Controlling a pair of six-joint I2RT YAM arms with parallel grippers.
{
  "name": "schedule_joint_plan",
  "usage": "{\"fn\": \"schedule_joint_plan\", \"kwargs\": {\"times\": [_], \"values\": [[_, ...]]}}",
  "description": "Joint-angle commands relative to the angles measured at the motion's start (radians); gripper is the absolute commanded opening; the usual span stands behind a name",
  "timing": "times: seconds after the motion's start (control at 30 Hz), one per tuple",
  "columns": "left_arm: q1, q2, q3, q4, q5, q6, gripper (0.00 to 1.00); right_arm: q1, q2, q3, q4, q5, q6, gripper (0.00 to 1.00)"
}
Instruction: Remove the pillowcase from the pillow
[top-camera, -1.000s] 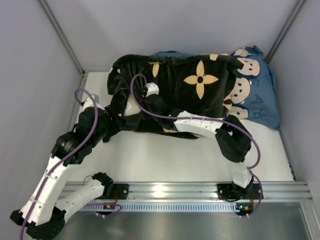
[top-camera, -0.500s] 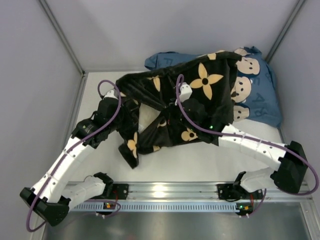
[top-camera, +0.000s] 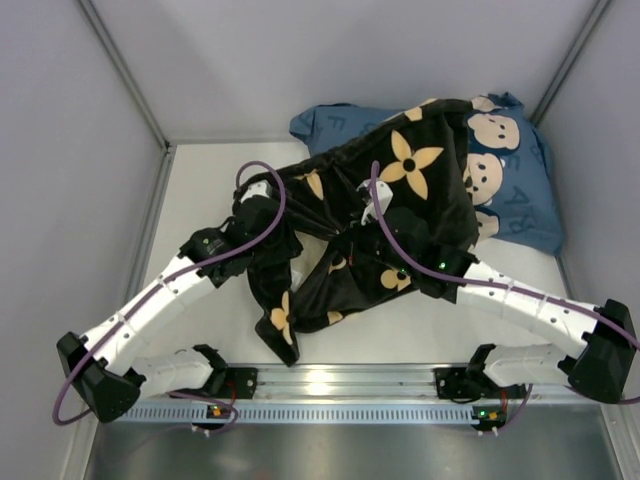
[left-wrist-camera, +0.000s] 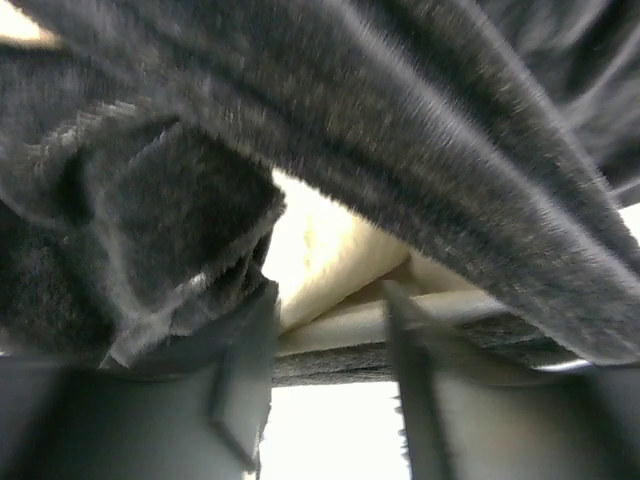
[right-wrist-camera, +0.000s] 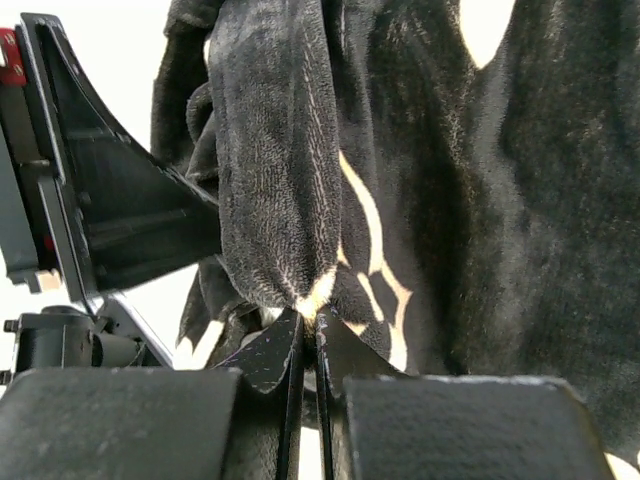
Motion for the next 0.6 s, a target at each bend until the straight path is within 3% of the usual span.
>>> {"fn": "schedule_joint_plan", "kwargs": {"times": [0.0,0.07,0.33,0.57], "values": [[-0.027,-0.033,0.01,-0.035,-0.134,-0.057,0.6,-0.014,-0.008,0.006,0.032,-0.019,0.008,0.0],[-0.027,-0.048,-0.009,-0.036,-0.15,-0.057,0.7,-0.013,-0.011,0.004,0.032,-0.028,0.008,0.0],[-0.027,0.01,0.008,-0.104,-0.212,-0.062,0.71,-0.014,-0.05,-0.002,0.021,-0.03,0.005,0.0],[-0.032,-0.028,-0.07,-0.117,-0.259,-0.074,0.69,-0.014,-0.065,-0.002,0.018,-0.033,0.007,0.0]]}}
